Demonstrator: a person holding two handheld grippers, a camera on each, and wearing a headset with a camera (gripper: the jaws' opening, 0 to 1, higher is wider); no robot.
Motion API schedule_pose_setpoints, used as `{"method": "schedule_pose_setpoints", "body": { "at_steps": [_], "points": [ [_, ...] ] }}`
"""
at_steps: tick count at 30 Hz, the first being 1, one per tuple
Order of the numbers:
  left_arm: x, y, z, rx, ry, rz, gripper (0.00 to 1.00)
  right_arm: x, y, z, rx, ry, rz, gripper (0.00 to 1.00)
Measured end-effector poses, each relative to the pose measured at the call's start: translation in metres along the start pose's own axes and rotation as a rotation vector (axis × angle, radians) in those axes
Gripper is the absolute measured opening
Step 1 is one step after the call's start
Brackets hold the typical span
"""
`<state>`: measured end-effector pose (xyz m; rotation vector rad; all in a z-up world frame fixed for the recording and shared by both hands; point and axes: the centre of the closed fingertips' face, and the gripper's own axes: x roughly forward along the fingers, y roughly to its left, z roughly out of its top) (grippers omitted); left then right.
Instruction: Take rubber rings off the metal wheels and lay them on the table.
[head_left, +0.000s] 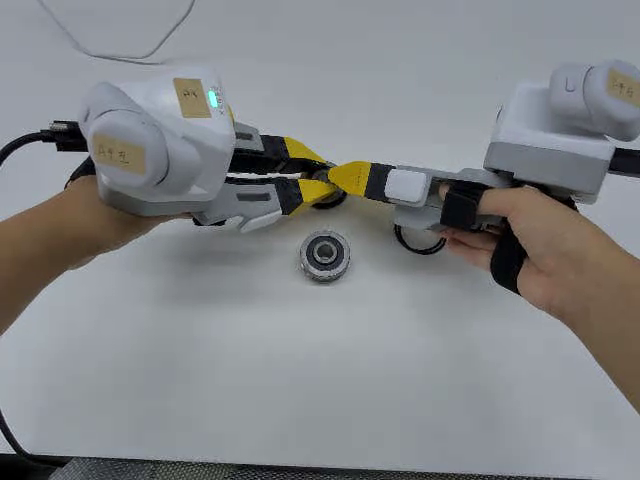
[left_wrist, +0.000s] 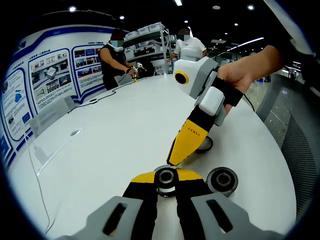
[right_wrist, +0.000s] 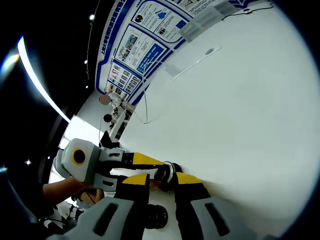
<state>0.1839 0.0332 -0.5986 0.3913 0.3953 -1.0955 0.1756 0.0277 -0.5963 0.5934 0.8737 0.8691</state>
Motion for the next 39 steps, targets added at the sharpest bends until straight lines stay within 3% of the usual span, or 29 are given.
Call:
{"method": "schedule_pose_setpoints", "body": {
  "at_steps": [24, 28, 39],
  "points": [
    [0.0, -0.0002, 0.0003, 0.002, -0.001, -0.001, 0.12, 0.0036, 0.0026, -0.0061, 0.021, 0.025, 0.035, 0.24],
    [-0.0001, -0.0002, 0.0002, 0.003, -0.001, -0.001, 0.12, 0.0029, -0.0011, -0.0064, 0.025, 0.024, 0.016, 0.28],
    [-0.0003, -0.0003, 0.0001, 0.004, -0.006, -0.011, 0.13, 0.003, -0.0009, -0.0076, 0.084, 0.015, 0.045, 0.29]
  ]
}}
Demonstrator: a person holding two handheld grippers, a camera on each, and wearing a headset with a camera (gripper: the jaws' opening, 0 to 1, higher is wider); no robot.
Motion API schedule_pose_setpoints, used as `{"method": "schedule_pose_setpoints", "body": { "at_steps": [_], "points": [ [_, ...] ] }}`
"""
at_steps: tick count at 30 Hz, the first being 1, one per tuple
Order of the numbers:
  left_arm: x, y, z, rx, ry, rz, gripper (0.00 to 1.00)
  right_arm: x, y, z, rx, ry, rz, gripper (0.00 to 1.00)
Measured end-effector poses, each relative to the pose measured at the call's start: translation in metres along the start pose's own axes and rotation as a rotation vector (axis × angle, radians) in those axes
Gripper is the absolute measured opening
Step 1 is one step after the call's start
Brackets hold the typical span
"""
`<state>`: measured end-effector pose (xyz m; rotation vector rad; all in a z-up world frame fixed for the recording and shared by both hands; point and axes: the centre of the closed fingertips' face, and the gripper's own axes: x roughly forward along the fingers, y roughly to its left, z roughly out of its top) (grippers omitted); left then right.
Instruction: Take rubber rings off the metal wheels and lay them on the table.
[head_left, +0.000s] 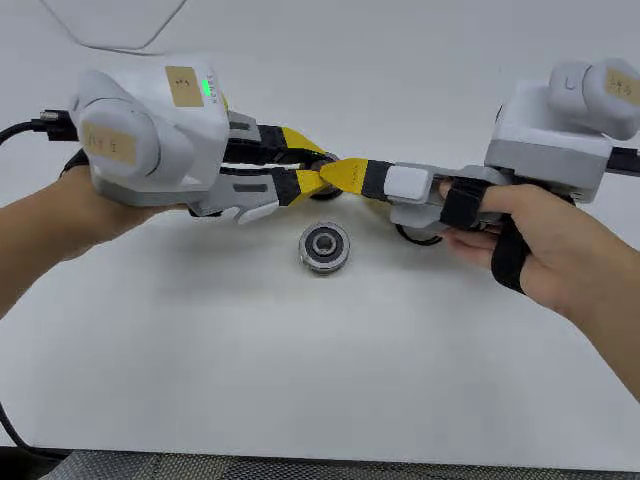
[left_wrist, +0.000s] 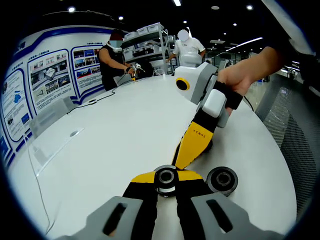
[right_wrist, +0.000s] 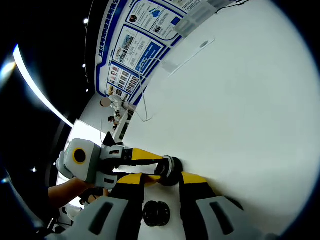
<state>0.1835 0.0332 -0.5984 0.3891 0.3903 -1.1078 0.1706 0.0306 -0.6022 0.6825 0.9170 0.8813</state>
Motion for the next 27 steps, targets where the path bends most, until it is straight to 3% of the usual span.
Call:
{"method": "schedule_pose_setpoints", "body": {
  "at_steps": [17, 27],
  "points": [
    [0.0, -0.0002, 0.0003, 0.02, -0.01, -0.021, 0.13, 0.0022, 0.0023, 0.0029, 0.033, -0.002, 0.017, 0.31],
    [0.0006, 0.0003, 0.0006, 0.021, -0.008, -0.02, 0.13, 0.0006, -0.0001, 0.0039, 0.028, -0.002, 0.014, 0.24]
  ]
}}
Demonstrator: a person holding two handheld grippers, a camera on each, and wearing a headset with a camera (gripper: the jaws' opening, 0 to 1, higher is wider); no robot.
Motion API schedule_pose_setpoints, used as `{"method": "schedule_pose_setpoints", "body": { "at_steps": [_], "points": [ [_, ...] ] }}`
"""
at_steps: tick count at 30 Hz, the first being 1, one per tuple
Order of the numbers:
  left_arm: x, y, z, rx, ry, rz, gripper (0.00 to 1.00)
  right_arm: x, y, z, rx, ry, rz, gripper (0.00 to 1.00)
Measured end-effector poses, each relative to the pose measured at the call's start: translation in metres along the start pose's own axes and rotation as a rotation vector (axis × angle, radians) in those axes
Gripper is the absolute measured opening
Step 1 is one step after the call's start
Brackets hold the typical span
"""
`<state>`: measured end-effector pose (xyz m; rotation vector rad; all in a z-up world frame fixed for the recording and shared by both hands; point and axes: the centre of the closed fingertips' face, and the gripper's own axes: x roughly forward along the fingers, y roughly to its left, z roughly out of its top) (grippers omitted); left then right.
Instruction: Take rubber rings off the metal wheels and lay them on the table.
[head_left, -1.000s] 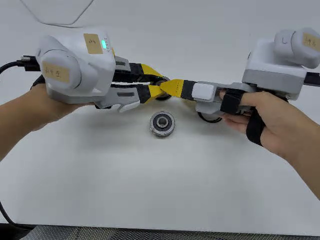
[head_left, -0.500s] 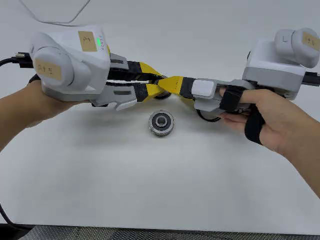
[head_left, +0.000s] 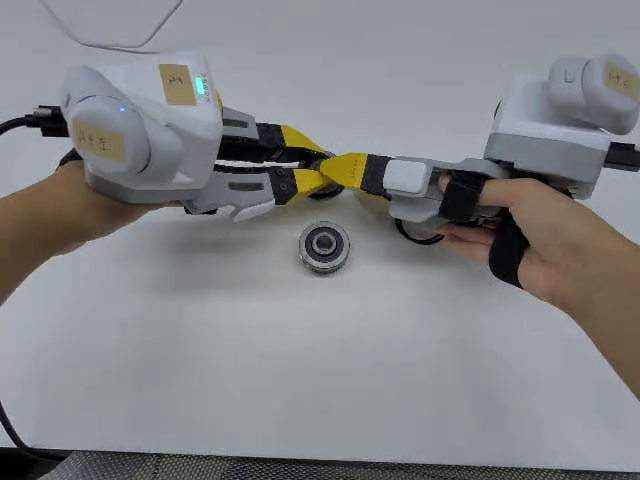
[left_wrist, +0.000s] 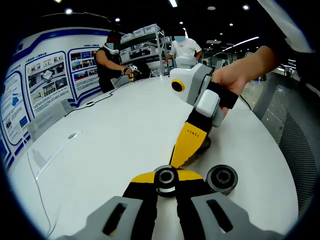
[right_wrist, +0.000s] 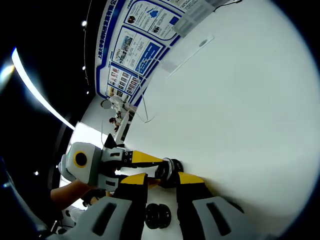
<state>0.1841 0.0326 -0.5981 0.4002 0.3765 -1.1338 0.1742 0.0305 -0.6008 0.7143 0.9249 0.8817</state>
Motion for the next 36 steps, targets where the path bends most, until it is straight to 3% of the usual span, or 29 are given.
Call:
{"method": "schedule_pose_setpoints", "body": {
  "at_steps": [8, 17, 22, 25, 27, 36],
  "points": [
    [0.0, 0.0, 0.0, 0.001, -0.001, 0.0, 0.13, -0.001, -0.004, -0.001, 0.01, 0.011, 0.007, 0.17],
    [0.0, 0.0, 0.0, 0.004, -0.006, -0.005, 0.12, 0.003, 0.0, -0.002, -0.019, 0.015, 0.029, 0.22],
    [-0.001, -0.001, 0.0, 0.034, -0.002, -0.012, 0.11, 0.008, 0.008, 0.001, 0.056, -0.004, 0.064, 0.27],
    [0.0, 0.0, 0.0, 0.023, -0.001, -0.008, 0.11, 0.008, -0.001, -0.001, -0.014, 0.011, 0.012, 0.22],
    [0.0, 0.001, 0.001, 0.024, 0.0, -0.008, 0.11, 0.007, 0.002, -0.001, 0.024, 0.007, 0.034, 0.2],
    [0.0, 0.0, 0.001, 0.023, -0.001, -0.01, 0.11, 0.004, 0.002, -0.004, -0.007, 0.017, 0.038, 0.18]
  ]
}}
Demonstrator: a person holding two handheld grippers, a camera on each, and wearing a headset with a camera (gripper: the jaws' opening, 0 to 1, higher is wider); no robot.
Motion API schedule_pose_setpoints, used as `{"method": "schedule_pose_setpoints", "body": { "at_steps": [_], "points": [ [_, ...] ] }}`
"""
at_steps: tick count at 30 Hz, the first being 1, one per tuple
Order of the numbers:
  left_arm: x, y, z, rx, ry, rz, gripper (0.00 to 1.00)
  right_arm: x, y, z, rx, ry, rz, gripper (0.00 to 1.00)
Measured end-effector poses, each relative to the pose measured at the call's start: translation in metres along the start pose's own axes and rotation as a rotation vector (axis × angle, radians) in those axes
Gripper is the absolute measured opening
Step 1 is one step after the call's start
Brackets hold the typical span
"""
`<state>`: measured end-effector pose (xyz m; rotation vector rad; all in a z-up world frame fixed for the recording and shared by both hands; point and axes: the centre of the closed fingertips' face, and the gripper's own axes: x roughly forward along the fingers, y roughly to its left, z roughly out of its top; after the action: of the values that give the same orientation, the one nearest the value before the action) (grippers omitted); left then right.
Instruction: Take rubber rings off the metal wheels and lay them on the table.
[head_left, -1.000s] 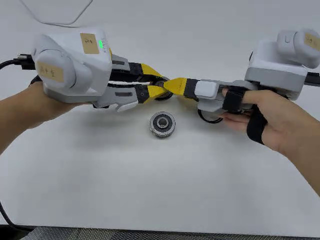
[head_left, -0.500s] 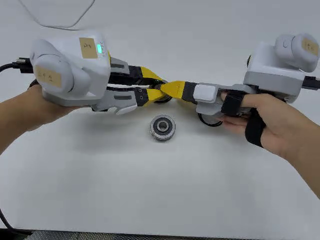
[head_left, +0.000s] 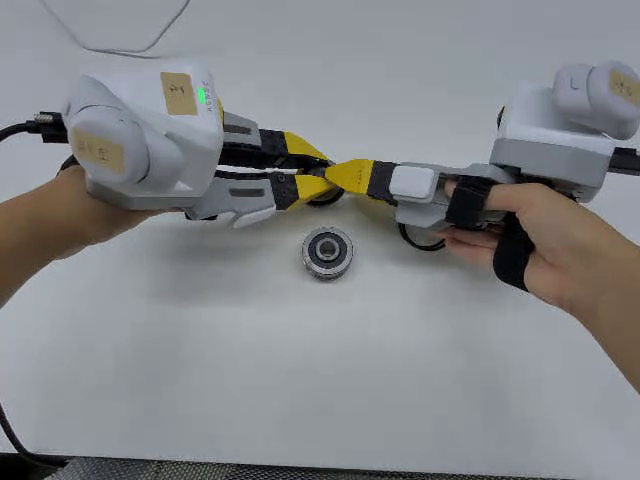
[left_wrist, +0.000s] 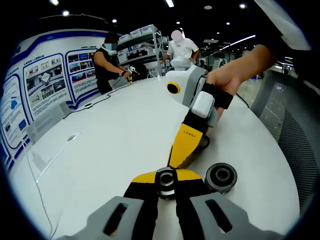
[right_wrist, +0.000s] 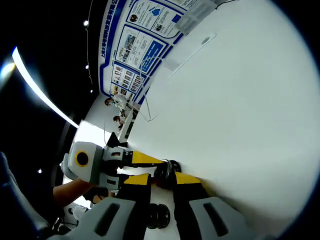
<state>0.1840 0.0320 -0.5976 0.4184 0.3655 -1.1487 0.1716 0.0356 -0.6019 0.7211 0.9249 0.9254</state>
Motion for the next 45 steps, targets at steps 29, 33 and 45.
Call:
{"method": "schedule_pose_setpoints", "body": {
  "at_steps": [29, 33, 45],
  "points": [
    [-0.002, -0.002, -0.001, 0.0, -0.002, 0.003, 0.11, -0.003, -0.012, 0.005, 0.005, 0.003, -0.083, 0.03],
    [-0.002, -0.002, -0.001, 0.001, -0.002, 0.005, 0.11, -0.003, -0.013, 0.006, 0.001, 0.007, -0.102, 0.02],
    [-0.002, -0.003, -0.001, 0.008, 0.0, 0.024, 0.11, -0.004, -0.013, 0.008, -0.01, 0.0, -0.142, 0.01]
  ]
}}
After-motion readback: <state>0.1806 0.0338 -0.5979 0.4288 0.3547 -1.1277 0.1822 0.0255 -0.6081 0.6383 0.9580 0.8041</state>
